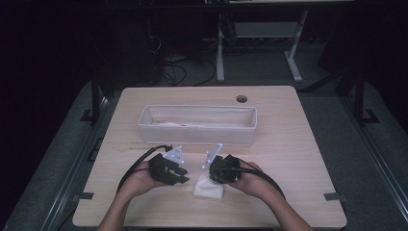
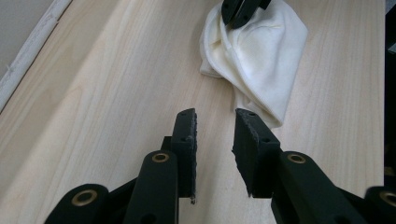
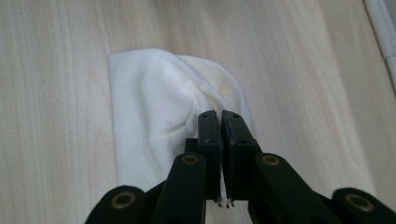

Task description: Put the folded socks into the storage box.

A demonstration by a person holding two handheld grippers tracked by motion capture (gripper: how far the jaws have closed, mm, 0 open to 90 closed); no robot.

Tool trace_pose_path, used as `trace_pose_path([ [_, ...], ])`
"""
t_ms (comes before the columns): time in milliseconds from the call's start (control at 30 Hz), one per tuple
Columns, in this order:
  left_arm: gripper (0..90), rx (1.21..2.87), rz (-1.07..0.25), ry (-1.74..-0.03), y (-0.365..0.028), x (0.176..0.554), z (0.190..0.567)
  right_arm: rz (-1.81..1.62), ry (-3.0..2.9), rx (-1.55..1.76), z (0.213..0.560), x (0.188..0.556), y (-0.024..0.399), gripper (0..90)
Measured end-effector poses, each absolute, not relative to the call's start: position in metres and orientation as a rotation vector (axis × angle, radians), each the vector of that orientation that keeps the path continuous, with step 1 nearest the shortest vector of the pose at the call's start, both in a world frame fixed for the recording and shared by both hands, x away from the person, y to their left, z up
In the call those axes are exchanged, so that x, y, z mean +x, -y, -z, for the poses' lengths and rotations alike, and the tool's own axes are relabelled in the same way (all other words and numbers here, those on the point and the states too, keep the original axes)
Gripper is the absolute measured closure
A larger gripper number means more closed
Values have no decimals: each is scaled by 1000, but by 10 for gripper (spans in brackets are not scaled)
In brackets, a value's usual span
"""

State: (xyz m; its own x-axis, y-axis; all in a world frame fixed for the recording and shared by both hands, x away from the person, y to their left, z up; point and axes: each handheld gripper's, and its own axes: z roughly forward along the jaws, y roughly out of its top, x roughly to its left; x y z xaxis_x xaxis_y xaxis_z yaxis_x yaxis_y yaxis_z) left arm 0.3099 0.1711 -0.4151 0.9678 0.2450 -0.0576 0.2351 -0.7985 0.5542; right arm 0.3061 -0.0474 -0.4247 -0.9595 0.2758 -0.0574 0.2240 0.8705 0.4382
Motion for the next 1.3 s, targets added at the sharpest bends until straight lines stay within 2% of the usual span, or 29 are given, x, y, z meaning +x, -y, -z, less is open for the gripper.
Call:
trace_pose_path([
  [333,670,2514,-66,-342,-181,301,411,-644,-2938,409,431,308,44,873],
  [500,662,2498,-74,-346,-185,297,410,-707,-2909,397,417,305,49,870],
  [600,661,2497,-80,-349,-188,295,410,-752,-2917,412,411,303,50,750],
  [800,656,2489,-95,-360,-194,294,408,-730,-2951,409,418,308,45,659],
  [1100,656,2484,-101,-358,-196,293,406,-689,-3010,445,433,320,38,721],
  [1300,651,2483,-102,-358,-196,293,407,-690,-3020,454,434,321,38,727],
])
